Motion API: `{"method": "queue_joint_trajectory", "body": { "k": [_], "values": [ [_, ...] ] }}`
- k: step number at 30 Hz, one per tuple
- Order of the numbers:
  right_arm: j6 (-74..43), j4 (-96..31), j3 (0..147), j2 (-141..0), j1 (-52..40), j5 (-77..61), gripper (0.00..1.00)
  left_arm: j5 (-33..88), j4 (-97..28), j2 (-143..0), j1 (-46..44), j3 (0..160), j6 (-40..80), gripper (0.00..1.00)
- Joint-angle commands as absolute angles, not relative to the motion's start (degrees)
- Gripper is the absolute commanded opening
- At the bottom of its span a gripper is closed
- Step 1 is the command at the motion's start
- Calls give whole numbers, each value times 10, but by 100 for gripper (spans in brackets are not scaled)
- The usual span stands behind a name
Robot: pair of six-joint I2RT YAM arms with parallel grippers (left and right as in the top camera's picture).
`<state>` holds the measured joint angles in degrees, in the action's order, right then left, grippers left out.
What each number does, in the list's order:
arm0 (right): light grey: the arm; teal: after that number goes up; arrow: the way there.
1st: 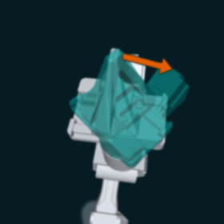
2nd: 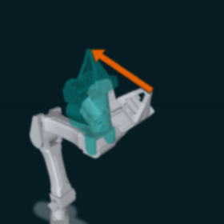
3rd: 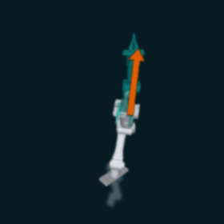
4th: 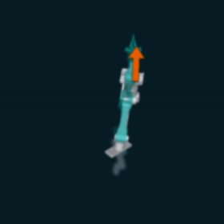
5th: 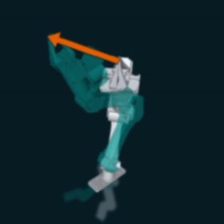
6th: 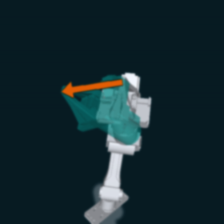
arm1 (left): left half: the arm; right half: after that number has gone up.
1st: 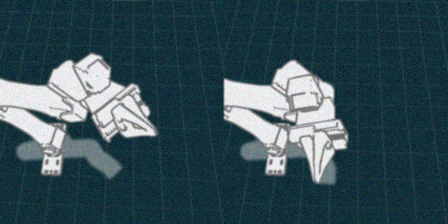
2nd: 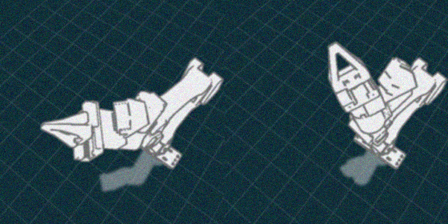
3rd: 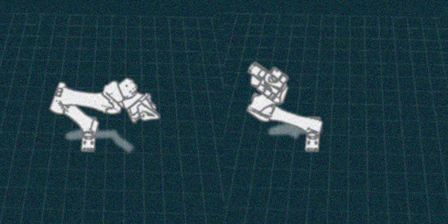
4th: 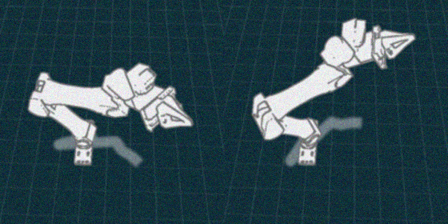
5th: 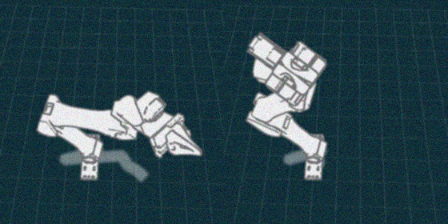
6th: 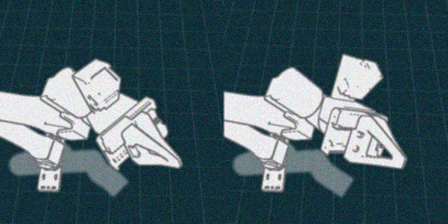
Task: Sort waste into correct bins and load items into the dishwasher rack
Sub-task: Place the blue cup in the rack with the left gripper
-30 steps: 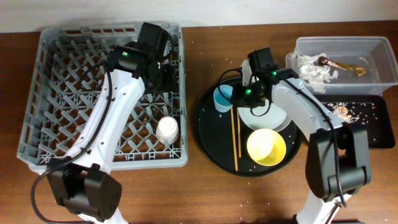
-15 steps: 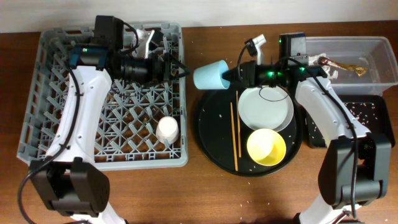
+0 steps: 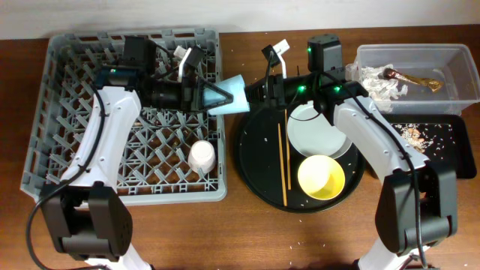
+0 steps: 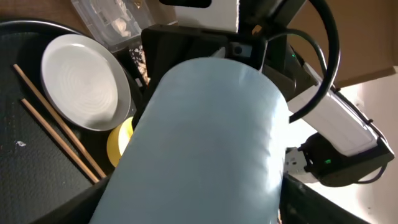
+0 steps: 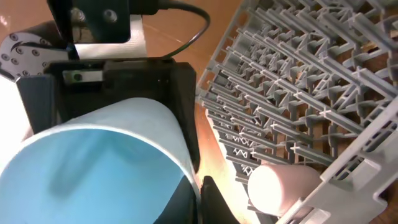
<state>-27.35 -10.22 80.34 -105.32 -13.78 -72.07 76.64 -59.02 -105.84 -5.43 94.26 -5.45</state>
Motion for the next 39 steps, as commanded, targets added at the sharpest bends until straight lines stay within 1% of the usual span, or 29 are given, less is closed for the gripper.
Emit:
{"method": "queue_joint_trajectory", "body": {
  "k": [1,4,5,6,7,8,9,11,14,16,17,18,19,20,23,24,32,36,39],
  "values": [
    [-282,-98,805,-1055,-143,-682,4,785,-590,-1048,-56,938,-61,68],
    [-282,-96,805,-1055,-143,-683,5,782,-590,-1048,-56,938,-61,56],
    [-282,-96,805,-1055,-143,-683,17,779,-590,-1048,-56,938,-61,54],
    [-281,-96,805,-1055,-143,-683,30,766,-591,-1048,-56,938,-61,53],
    [-278,-96,805,-1055,-143,-683,56,744,-592,-1048,-56,938,-61,49],
    [-268,-101,805,-1055,-141,-683,74,720,-592,-1048,-56,938,-57,49],
    [-257,-110,805,-1055,-138,-682,83,690,-592,-1048,-55,938,-43,49],
    [-229,-167,805,-1055,-123,-639,91,601,-592,-1048,-55,938,-12,49],
    [-171,-263,805,-1055,-86,-566,94,500,-592,-1047,-55,943,18,49],
    [-163,-279,805,-1055,-73,-555,94,469,-592,-1047,-55,948,27,49],
    [-163,-289,805,-1055,-70,-541,94,435,-592,-1046,-55,950,41,49],
    [-162,-299,805,-1055,-67,-518,94,390,-592,-1044,-55,950,56,49],
    [-149,-320,805,-1055,-67,-483,94,269,-600,-1043,-58,950,87,49],
    [-147,-332,805,-1055,-67,-462,94,192,-607,-1043,-63,950,101,48],
    [-137,-350,805,-1055,-67,-435,93,45,-609,-1044,-83,950,113,49],
    [-137,-353,805,-1055,-67,-428,93,17,-604,-1046,-91,949,113,48],
    [-122,-376,805,-1055,-67,-413,93,13,-562,-1123,-137,948,113,49],
    [-122,-376,805,-1055,-67,-413,93,13,-553,-1128,-152,948,113,49],
    [-122,-376,805,-1055,-67,-407,93,44,-555,-1128,-154,951,113,49]
  ]
}}
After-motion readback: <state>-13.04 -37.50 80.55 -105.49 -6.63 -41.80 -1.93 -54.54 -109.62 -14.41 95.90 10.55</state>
